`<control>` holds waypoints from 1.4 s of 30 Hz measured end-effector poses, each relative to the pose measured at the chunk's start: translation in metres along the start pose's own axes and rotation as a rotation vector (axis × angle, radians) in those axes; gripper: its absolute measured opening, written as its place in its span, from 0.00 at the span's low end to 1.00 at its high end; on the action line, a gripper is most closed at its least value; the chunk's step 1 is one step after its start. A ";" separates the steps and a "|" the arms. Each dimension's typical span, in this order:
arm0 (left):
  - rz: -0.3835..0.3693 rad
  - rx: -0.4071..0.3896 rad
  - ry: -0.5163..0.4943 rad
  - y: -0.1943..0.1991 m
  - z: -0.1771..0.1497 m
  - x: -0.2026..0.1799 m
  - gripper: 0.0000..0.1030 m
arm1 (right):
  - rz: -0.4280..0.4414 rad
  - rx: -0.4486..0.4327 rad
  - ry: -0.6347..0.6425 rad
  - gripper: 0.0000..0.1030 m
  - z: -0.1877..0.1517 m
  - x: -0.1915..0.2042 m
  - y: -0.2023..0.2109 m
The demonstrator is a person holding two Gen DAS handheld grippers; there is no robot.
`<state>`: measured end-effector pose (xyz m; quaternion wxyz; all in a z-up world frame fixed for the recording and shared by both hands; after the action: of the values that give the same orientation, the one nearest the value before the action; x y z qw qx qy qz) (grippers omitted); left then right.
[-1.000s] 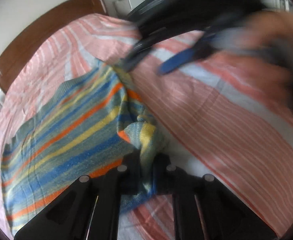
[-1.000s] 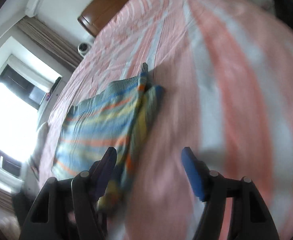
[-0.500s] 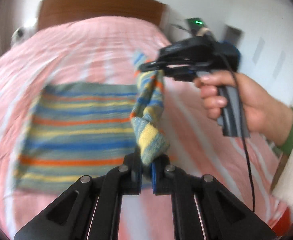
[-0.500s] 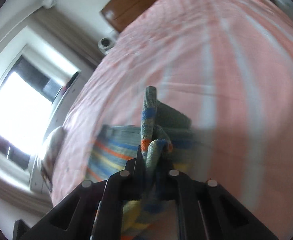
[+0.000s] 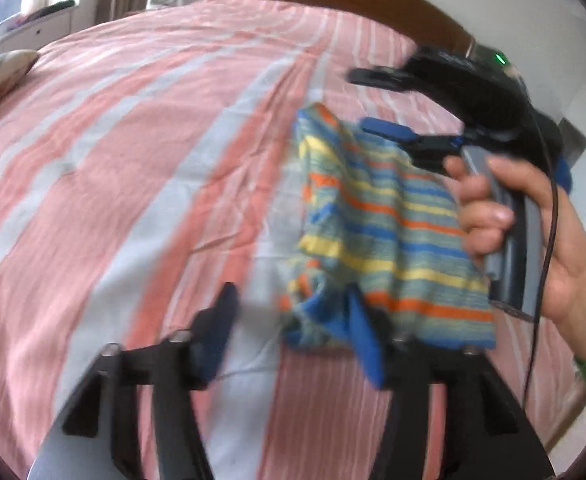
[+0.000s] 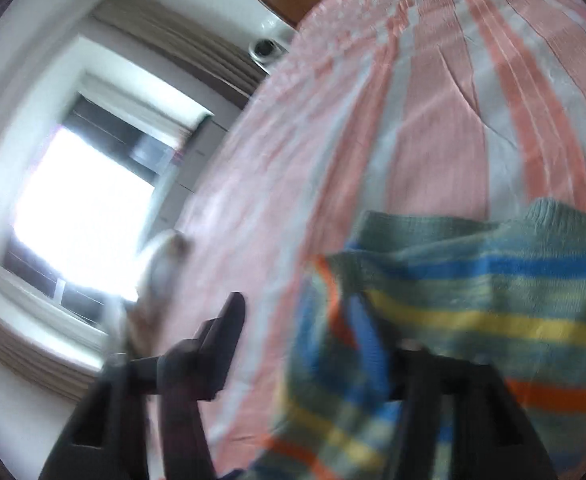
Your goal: Fold small clothes
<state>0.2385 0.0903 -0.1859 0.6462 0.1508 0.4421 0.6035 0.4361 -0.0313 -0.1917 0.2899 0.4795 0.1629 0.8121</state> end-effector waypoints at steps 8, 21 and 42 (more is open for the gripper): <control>0.148 0.039 -0.021 -0.016 0.011 0.010 0.49 | -0.162 0.020 0.310 0.56 -0.059 0.032 0.092; 0.192 0.004 -0.086 0.052 -0.013 0.029 0.85 | -0.467 -0.031 0.450 0.94 -0.226 0.047 0.190; 0.211 -0.024 -0.275 0.020 -0.086 0.009 0.99 | -0.804 -0.140 0.276 1.00 -0.291 -0.050 0.237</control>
<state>0.1598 0.0740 -0.2230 0.6354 0.2698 0.3240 0.6469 0.1258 -0.2431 -0.2390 0.5907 0.2438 0.3188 0.7000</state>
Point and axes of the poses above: each gripper's, at about its wrist camera, not at the fingertips, and y roughly against the way its jaws point, x to its left, z to its top, the point moved 5 cm from there along -y, roughly the way its jaws point, and after that the axes turned 5 degrees about y, right-handed, at the moved point
